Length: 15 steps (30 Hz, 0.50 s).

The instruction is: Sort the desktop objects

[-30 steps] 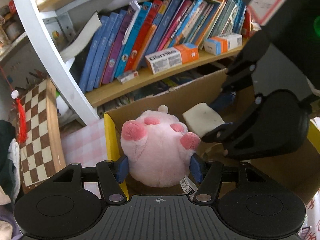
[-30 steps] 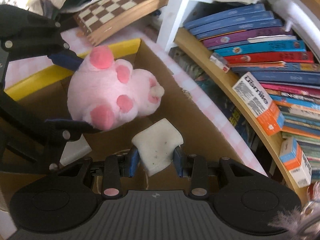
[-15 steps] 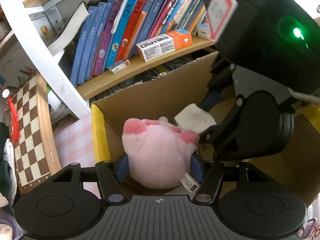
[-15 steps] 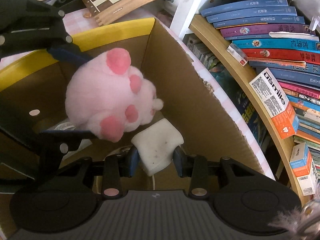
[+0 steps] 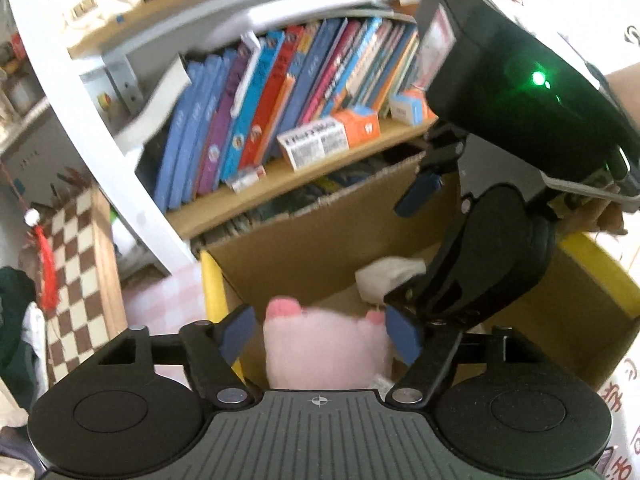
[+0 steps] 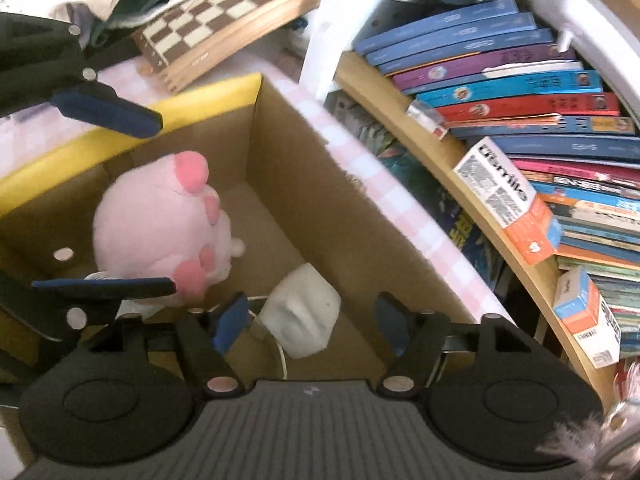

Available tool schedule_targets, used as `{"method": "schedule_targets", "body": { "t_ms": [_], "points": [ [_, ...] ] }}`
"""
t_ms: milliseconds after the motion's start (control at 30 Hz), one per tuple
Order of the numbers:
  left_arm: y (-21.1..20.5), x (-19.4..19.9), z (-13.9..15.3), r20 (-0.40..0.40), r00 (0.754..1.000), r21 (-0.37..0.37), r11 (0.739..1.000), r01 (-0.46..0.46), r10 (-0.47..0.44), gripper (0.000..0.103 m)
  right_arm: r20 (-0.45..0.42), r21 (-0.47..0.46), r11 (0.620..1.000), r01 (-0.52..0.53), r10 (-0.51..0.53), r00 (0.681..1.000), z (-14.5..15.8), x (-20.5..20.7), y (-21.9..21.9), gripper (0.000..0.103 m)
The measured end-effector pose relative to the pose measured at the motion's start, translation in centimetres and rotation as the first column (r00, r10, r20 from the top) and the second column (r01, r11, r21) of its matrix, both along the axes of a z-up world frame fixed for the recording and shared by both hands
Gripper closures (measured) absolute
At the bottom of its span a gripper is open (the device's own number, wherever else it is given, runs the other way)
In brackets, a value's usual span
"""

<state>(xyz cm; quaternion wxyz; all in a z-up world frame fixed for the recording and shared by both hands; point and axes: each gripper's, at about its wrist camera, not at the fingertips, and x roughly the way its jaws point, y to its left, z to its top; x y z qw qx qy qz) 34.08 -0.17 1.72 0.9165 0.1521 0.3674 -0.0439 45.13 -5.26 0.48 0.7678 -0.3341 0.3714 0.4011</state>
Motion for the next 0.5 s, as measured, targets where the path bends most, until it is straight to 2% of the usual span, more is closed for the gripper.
{"method": "schedule_targets", "body": {
  "t_ms": [233,500],
  "points": [
    [-0.4,-1.7,2.0,0.085,0.996,-0.025,1.000,0.004,-0.002,0.025,0.023,0.084,0.995,0.048,-0.050,0.998,2.5,-1.7,-1.6,0.023],
    [-1.3,-4.8,3.6,0.162,0.986,-0.006,1.000,0.030,-0.028,0.020,0.067,0.143,0.985,0.100,-0.110,0.992,4.6,-4.3,-3.4,0.020]
  ]
}}
